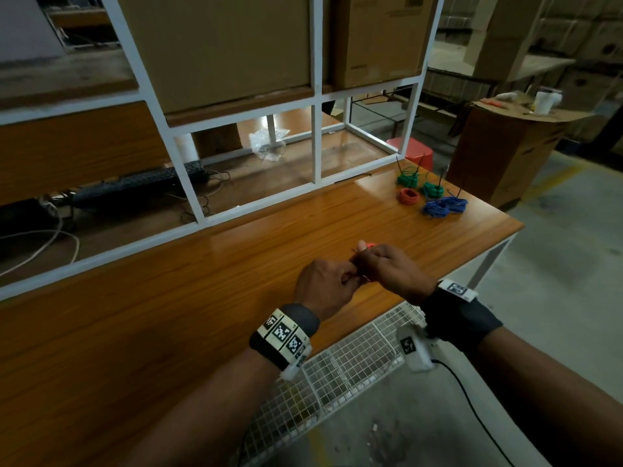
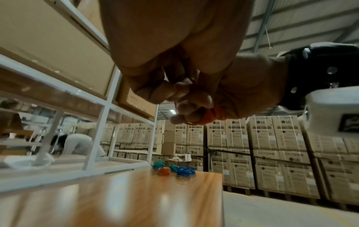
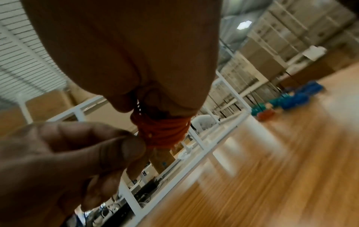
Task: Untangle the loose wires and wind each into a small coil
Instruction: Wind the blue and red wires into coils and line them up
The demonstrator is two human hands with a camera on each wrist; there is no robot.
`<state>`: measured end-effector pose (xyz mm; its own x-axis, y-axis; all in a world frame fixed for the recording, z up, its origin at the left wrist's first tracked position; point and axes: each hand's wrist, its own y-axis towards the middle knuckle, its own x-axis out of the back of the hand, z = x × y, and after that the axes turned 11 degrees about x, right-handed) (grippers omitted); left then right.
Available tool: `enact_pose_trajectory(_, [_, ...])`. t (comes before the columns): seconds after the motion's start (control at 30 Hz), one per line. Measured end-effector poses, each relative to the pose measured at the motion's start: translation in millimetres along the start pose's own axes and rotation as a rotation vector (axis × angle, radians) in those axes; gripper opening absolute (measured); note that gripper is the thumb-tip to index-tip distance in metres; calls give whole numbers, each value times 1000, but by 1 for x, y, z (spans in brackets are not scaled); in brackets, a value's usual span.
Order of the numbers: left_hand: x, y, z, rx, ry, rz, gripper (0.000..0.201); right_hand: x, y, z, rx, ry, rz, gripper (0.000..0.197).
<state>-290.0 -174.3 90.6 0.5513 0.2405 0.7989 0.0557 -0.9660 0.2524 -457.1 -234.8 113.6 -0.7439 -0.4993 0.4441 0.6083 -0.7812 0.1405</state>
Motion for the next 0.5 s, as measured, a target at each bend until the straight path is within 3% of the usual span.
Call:
enact_pose_trajectory(0.1, [7, 3, 10, -146, -6, -106, 24, 5, -2, -1, -92, 300, 151, 91])
enact_pose_trajectory(0.23, [22, 9, 16, -209, -84, -172, 54, 14, -4, 14, -221, 445, 279, 96])
enact_pose_trajectory(0.3, [31, 14, 13, -143, -190, -31, 71, 14, -4, 22, -259, 522, 338, 101])
enact_pose_trajectory(0.4, [38, 21, 11, 20, -629, 398, 67, 11, -1, 32, -238, 711, 406, 91])
enact_pose_trajectory(0.5, [36, 19, 10, 79, -796, 428, 47, 13, 4, 35, -291, 834, 424, 87])
